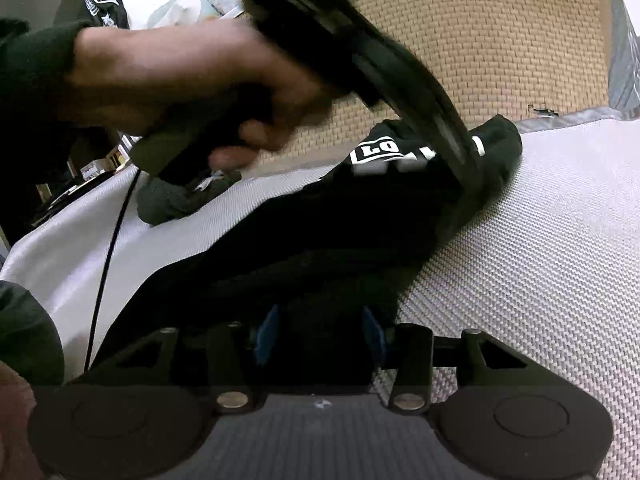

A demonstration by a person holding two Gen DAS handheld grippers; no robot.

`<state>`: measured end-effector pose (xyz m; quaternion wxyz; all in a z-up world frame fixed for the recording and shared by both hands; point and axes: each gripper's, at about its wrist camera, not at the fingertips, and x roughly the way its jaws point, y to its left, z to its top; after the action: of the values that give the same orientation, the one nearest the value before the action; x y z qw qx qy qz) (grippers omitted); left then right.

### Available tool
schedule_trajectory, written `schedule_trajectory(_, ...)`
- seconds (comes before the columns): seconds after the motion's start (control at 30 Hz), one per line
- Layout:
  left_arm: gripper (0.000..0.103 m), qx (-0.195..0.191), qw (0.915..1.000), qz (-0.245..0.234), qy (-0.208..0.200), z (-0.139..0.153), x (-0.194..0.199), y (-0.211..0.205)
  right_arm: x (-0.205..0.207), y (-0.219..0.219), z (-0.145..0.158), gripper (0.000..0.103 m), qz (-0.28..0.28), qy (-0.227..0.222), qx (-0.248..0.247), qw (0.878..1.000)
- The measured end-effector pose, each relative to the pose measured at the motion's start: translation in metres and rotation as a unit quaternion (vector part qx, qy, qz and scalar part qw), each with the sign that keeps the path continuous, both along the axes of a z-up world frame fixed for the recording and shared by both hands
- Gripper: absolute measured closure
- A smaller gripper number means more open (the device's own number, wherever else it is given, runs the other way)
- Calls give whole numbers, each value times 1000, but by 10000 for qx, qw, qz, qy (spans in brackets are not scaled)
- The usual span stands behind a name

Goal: Fold clothes

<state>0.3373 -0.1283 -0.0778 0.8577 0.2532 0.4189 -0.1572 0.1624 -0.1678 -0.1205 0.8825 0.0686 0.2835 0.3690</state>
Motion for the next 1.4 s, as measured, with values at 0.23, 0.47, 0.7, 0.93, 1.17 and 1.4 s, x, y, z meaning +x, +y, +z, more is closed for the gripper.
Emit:
schedule_trajectory(0.23, 98, -1184, 9826, 1308, -581, 52, -3, 99, -6, -2, 0, 52, -6, -54, 0, 10000)
schedule_trajectory(0.47, 98, -2091, 9405, 2623, -535, 35, -19, 200, -6, 3, 1, 52, 83, -111, -62, 9999)
schedule_trajectory(0.7, 95, -2900, 9018, 3194, -259, 5, -31, 241, -9, 8, -1, 51, 178, -171, -172, 9995)
schedule_trajectory(0.93, 59, -3178, 9062, 2753, -447, 26, 10, 235, -7, 6, 1, 51, 157, -188, -125, 9996)
schedule_trajectory(1.17, 51, -2515, 9349, 2490, -276, 13, 81, 211, -5, 6, -2, 51, 166, -244, -175, 9994)
schedule_trajectory(1.4, 51, -2405, 9394, 2442, -66, -4, 114, 207, 0, 10, 3, 51, -48, -250, -408, 9988)
